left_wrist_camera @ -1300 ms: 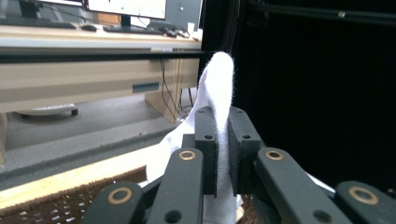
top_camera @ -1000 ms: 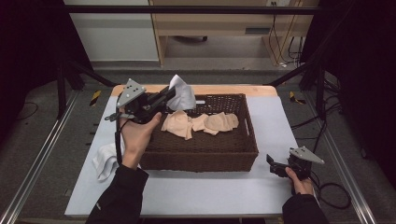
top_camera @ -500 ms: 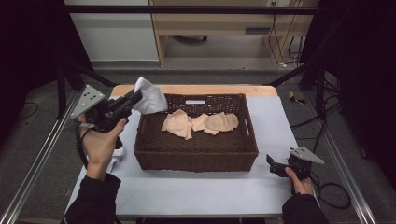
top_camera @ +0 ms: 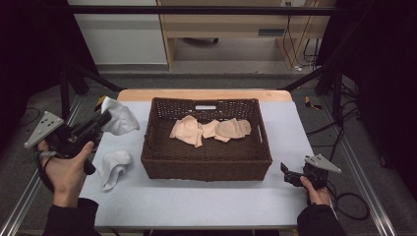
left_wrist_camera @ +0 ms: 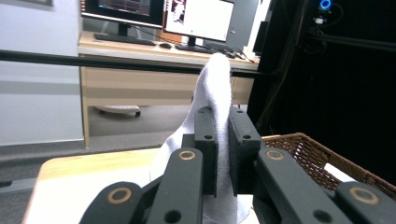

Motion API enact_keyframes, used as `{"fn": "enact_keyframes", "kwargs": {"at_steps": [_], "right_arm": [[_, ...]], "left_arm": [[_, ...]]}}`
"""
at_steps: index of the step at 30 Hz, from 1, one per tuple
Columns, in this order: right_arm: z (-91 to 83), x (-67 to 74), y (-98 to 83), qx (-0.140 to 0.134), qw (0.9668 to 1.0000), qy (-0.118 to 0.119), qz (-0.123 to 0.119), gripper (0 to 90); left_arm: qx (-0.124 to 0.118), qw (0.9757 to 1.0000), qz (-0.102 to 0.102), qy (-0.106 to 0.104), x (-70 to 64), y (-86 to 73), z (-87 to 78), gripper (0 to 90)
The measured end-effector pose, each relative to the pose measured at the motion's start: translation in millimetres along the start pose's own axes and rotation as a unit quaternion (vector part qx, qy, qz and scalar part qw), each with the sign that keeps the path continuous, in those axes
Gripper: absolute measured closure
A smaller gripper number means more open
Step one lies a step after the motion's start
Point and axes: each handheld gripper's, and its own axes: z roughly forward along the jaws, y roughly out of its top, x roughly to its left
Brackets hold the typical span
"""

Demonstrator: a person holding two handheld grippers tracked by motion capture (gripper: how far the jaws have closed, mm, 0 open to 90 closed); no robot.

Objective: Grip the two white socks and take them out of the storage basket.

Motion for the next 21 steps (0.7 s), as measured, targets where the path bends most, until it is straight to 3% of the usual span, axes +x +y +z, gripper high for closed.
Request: {"fn": "enact_keyframes", "kwargs": {"at_steps": [8, 13, 17, 18, 21], "right_arm": [[0.4, -0.4, 0.1, 0.002, 1.0000, 0.001, 0.000, 2.8], [0.2, -0.2, 0.1, 0.001, 1.0000, 0.000, 0.001, 2.8], [0.1, -0.2, 0.1, 0.001, 1.0000, 0.000, 0.001, 2.8], [0.2, -0.1, 0.1, 0.001, 1.0000, 0.001, 0.000, 2.8], [0.1, -0.2, 0.1, 0.001, 1.0000, 0.001, 0.001, 2.8]], "left_arm": [[0.012, 0.9996, -0.012, 0.023, 19.1, -15.5, -15.3, 83.2], [0.053, 0.9976, -0.014, 0.042, 29.3, -39.1, -12.5, 83.2], [0.072, 0.9962, -0.027, 0.039, 31.9, -53.1, -9.4, 83.1], [0.086, 0.9949, -0.040, 0.034, 34.7, -64.3, -6.8, 83.2], [0.104, 0.9929, -0.040, 0.043, 36.6, -74.1, -4.1, 83.1]]}}
